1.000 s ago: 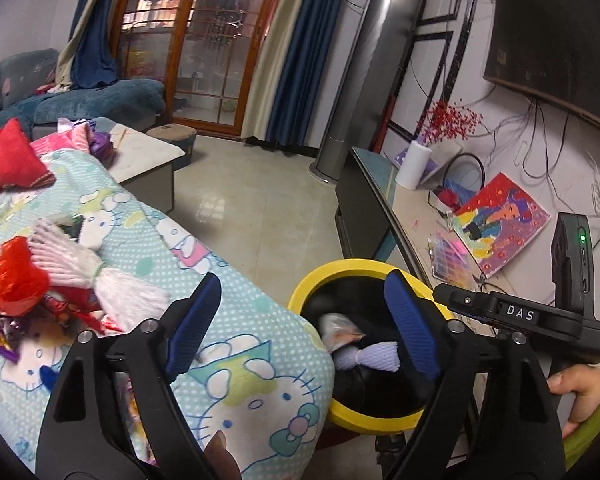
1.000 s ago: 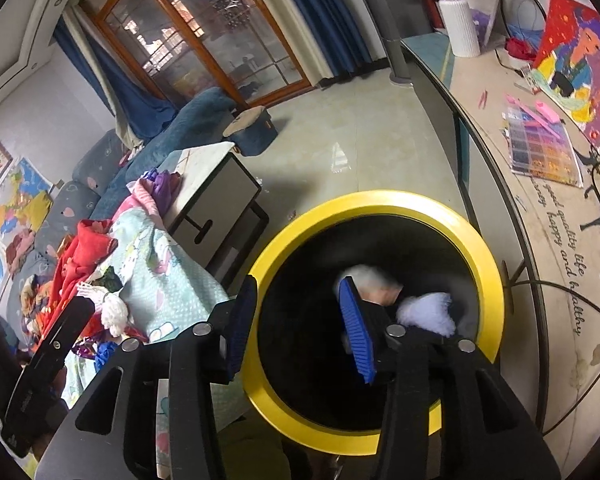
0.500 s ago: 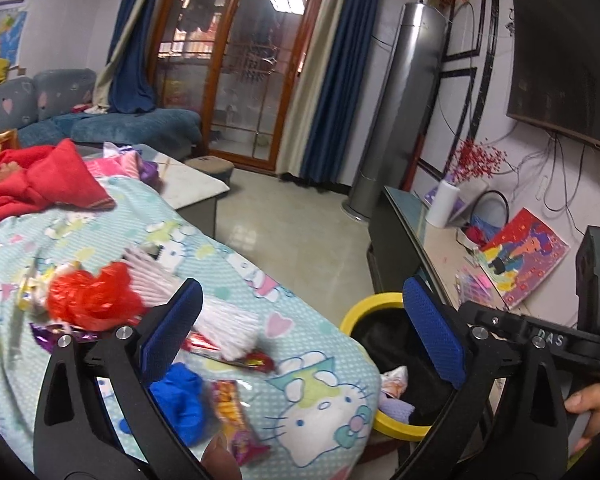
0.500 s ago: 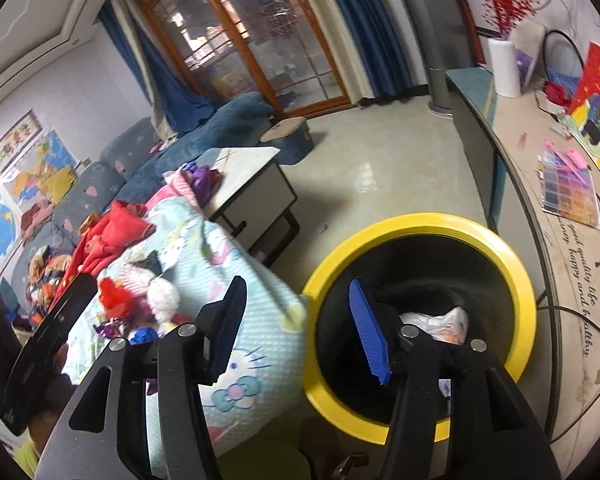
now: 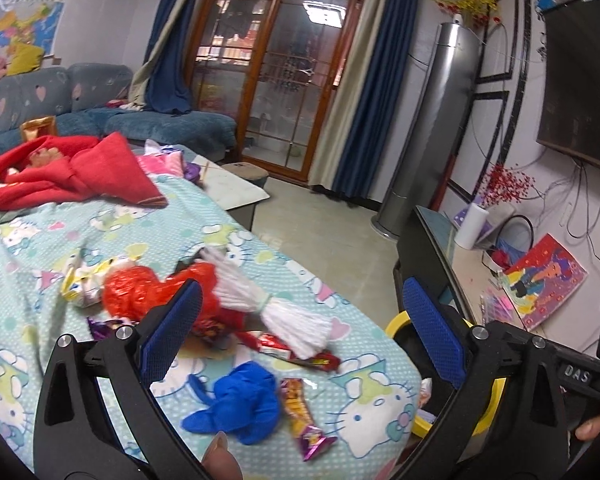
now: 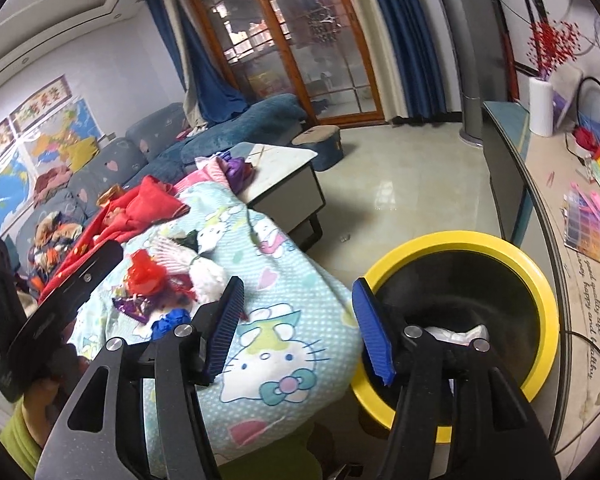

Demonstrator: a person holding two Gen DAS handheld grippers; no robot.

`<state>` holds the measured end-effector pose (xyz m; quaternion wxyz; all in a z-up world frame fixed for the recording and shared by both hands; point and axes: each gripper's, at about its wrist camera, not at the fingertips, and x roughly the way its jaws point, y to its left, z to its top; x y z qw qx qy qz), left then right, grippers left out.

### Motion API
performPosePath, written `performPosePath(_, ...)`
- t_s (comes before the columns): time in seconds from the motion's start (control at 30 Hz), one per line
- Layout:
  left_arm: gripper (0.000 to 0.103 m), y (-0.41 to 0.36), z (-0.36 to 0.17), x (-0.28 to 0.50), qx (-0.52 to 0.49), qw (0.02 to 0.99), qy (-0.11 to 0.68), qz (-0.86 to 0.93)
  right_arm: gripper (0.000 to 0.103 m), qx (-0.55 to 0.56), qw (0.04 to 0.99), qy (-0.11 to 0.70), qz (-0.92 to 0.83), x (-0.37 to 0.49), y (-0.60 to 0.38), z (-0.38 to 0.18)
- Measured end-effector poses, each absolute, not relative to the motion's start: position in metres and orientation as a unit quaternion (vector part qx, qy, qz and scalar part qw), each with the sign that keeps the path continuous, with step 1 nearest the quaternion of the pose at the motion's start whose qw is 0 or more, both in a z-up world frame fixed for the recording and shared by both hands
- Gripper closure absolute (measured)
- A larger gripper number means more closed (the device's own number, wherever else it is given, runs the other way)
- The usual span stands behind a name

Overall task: Collect trash
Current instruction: 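Grasp the purple candy wrapper with the left tool while the right tool grasps the orange snack wrapper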

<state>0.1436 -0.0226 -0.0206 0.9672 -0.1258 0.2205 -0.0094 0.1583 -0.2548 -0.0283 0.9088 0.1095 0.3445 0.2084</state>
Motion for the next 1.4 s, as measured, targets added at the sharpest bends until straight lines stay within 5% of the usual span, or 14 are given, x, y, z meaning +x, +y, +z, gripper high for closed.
performPosePath(1.0, 0.011, 0.106, -0.058, 0.116, -0.209, 0.938, 0.255, 0.104, 0.045, -0.003, 0.875, 0.391, 0.285, 0.128, -0.135, -0.068)
performPosePath(1.4, 0.054, 0.127, -0.092, 0.130, -0.258, 0.913, 0.311, 0.052, 0.045, 0.013, 0.861, 0.426, 0.277, 0.144, -0.129, -0.091)
